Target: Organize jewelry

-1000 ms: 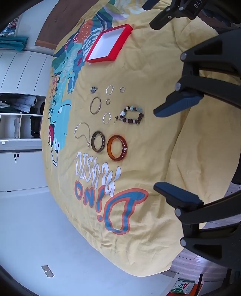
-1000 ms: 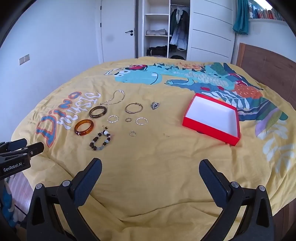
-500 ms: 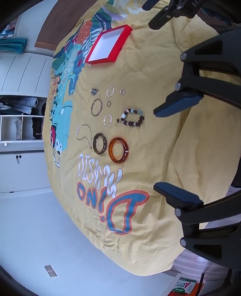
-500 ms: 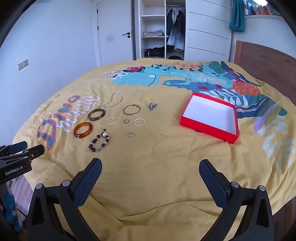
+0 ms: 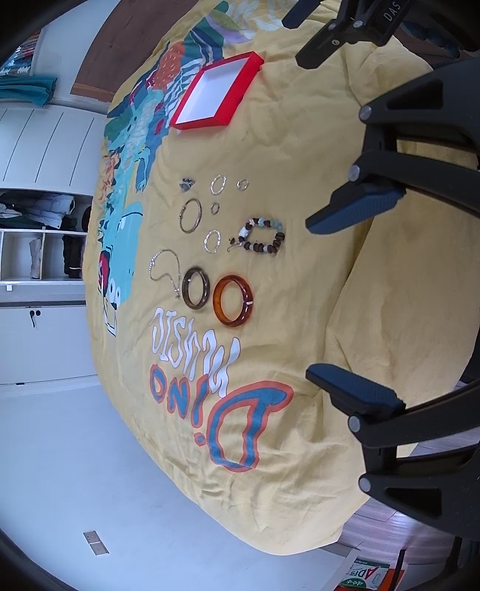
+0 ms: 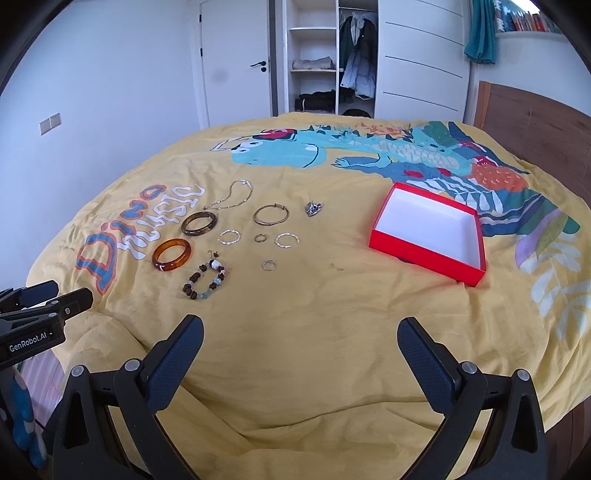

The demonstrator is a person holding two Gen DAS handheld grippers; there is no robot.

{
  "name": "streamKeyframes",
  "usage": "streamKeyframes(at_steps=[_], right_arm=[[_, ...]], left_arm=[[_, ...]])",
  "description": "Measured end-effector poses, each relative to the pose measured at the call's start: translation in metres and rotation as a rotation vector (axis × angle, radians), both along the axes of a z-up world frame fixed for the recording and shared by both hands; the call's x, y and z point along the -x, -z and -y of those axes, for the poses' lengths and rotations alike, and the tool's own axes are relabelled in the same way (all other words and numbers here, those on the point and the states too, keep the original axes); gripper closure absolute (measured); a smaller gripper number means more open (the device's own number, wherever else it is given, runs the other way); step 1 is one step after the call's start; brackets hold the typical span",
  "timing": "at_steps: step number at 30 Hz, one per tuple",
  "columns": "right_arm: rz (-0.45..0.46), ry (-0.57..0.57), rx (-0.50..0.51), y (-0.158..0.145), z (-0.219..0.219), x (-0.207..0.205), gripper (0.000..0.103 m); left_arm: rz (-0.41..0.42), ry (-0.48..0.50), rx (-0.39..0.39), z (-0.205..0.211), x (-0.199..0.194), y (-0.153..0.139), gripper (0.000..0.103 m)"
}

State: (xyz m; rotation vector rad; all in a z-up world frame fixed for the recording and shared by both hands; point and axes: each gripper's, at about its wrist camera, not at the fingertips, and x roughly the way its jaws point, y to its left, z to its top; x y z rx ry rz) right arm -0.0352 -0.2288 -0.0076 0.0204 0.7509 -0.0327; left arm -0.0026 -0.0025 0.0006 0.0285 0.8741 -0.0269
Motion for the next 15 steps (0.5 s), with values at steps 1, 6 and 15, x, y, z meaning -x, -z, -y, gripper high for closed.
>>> streamKeyframes(at_steps=[1, 6, 15], right_arm=[[0.002, 0.000, 0.002, 0.0002, -0.0008, 0.0005, 0.000], [0.003, 0.001, 0.002, 0.0000, -0.0017, 0.0005, 0.000], [0.007, 0.006, -0.003, -0.0022, 0.0016, 0.0025, 0.000]], left_arm=[[0.001, -0.002, 0.003, -0.0011, 0.0002, -0.0001, 0.032], [0.004, -0.005, 0.005, -0.0034, 0.0006, -0.0003, 0.032], [0.009, 0.002, -0.001, -0.0033, 0.0007, -0.0014, 0.032]])
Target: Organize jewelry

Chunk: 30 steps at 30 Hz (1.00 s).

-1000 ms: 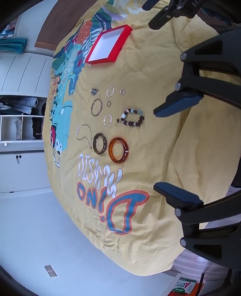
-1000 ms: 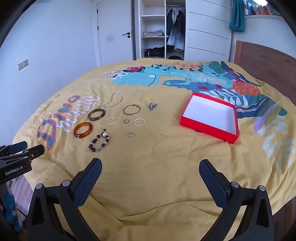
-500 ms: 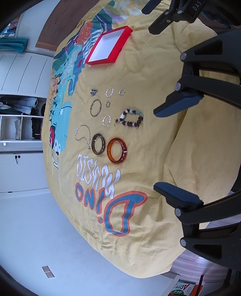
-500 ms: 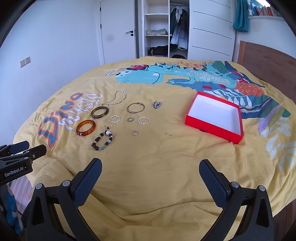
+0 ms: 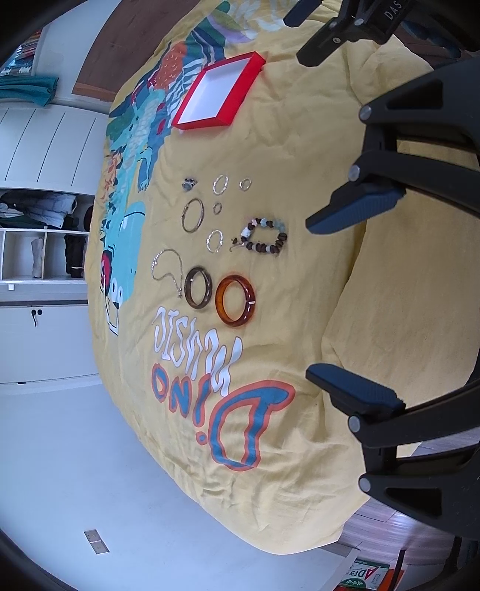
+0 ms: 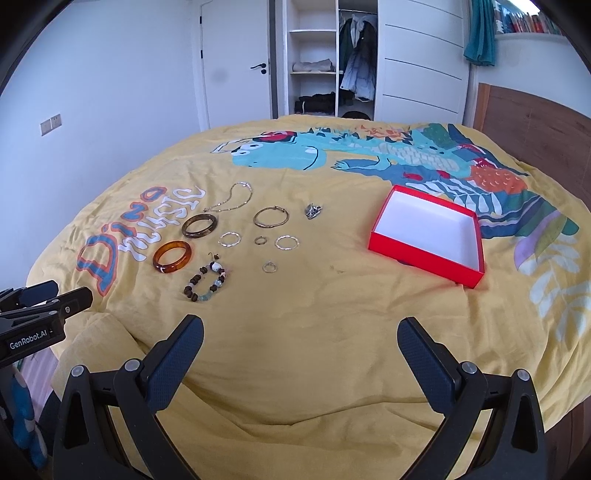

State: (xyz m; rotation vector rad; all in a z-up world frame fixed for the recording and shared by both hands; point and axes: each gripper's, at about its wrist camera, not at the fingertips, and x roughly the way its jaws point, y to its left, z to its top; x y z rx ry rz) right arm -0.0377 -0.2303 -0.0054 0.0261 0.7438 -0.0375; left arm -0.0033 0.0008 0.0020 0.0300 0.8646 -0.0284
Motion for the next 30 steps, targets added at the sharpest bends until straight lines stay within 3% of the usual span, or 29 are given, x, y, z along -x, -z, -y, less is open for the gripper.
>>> streamKeyframes(at_steps=[30], right_arm=[[-0.051, -0.014, -0.010, 0.014, -0.003, -0.007, 0.000]], left_arm=[[-0.051, 0.031, -0.017, 0.007, -0.012, 0.022, 0.032]])
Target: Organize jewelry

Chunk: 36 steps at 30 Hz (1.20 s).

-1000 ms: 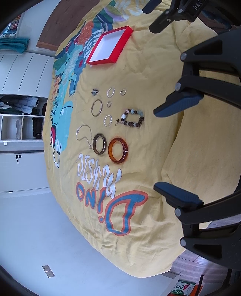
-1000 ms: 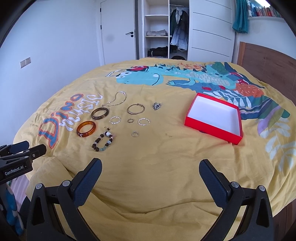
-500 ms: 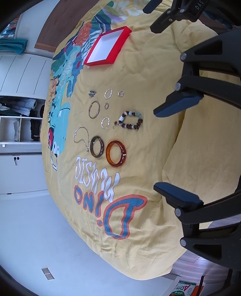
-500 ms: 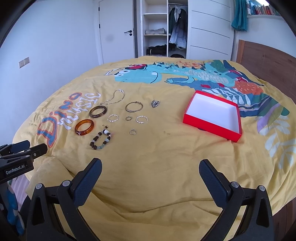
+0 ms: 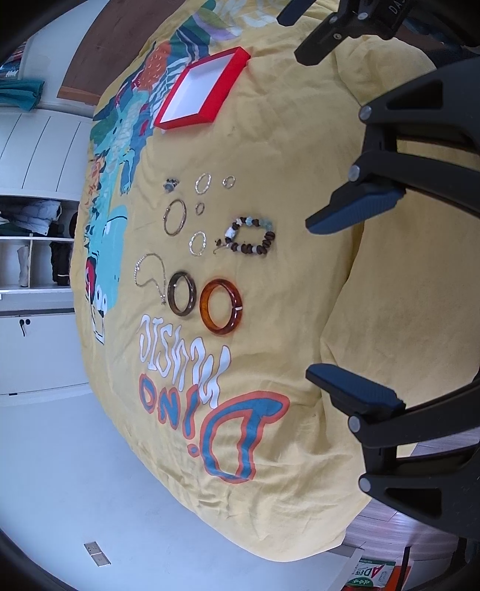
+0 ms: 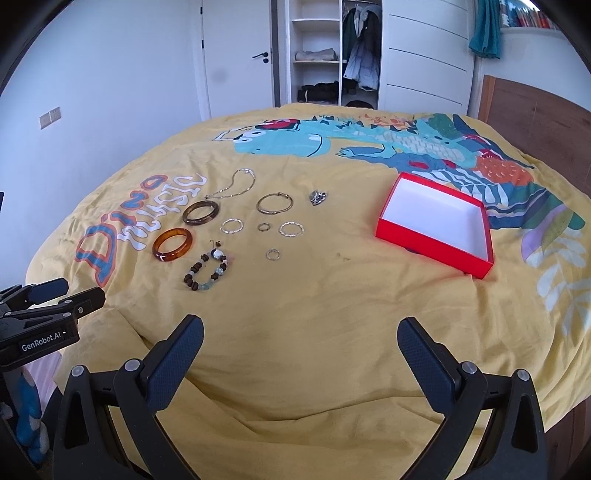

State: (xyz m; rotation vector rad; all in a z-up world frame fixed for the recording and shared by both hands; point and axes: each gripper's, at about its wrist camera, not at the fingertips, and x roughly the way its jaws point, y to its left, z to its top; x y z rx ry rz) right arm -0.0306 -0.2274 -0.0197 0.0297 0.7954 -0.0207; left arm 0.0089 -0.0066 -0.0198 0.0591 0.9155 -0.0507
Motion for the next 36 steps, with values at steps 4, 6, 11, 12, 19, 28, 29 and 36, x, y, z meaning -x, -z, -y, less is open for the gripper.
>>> streamKeyframes(at_steps=[4, 6, 11, 12, 19, 28, 29, 36], right_arm=[[-0.018, -0.020, -0.023, 0.004, -0.002, -0.008, 0.000], [-0.027, -0.036, -0.024, 0.007, -0.003, -0.012, 0.000], [-0.043, -0.063, -0.028, 0.015, -0.006, -0.022, 0.002], [-0.044, -0.065, -0.026, 0.016, -0.006, -0.025, 0.003], [-0.083, -0.114, -0.033, 0.029, -0.012, -0.034, 0.021], [-0.130, -0.143, -0.087, 0.039, -0.006, -0.056, 0.051], [-0.133, -0.146, -0.096, 0.039, -0.004, -0.060, 0.053], [-0.152, -0.161, -0.141, 0.047, 0.001, -0.088, 0.063]], left_arm=[[-0.009, -0.005, -0.012, -0.001, -0.005, 0.002, 0.032], [-0.024, -0.007, -0.012, -0.001, -0.009, 0.004, 0.032], [-0.028, -0.003, -0.047, 0.002, -0.018, 0.008, 0.032], [-0.031, 0.001, -0.051, 0.003, -0.020, 0.009, 0.032], [-0.073, 0.011, -0.046, 0.001, -0.031, 0.019, 0.032], [-0.119, 0.042, 0.024, 0.000, -0.052, 0.025, 0.032], [-0.125, 0.053, 0.028, 0.002, -0.055, 0.026, 0.032], [-0.149, 0.120, 0.032, 0.027, -0.080, 0.034, 0.032]])
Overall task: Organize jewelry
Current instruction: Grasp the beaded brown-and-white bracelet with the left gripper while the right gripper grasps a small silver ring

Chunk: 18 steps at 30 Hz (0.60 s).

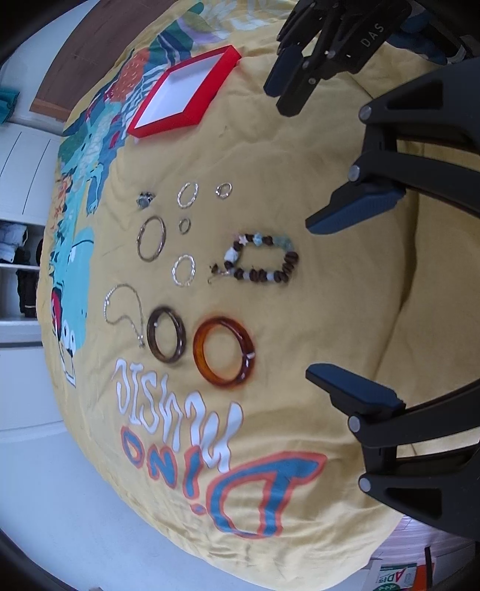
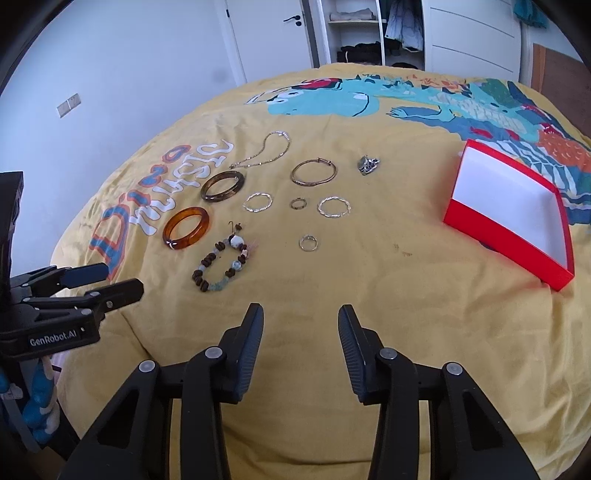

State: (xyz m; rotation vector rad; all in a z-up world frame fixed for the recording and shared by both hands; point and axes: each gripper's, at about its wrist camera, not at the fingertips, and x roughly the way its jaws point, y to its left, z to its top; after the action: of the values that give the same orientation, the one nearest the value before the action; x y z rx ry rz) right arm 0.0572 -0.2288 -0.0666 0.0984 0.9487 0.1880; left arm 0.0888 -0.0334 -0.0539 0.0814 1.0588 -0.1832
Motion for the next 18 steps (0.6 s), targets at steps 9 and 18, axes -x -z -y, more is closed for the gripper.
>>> streamKeyframes(at_steps=[9, 18], right_arm=[[-0.043, -0.026, -0.015, 0.023, 0.008, -0.048, 0.066], [-0.087, -0.054, -0.024, 0.044, 0.013, -0.077, 0.066]], left_arm=[[-0.069, 0.044, 0.005, 0.022, -0.035, 0.036, 0.032], [-0.117, 0.058, 0.025, 0.032, -0.061, 0.060, 0.032]])
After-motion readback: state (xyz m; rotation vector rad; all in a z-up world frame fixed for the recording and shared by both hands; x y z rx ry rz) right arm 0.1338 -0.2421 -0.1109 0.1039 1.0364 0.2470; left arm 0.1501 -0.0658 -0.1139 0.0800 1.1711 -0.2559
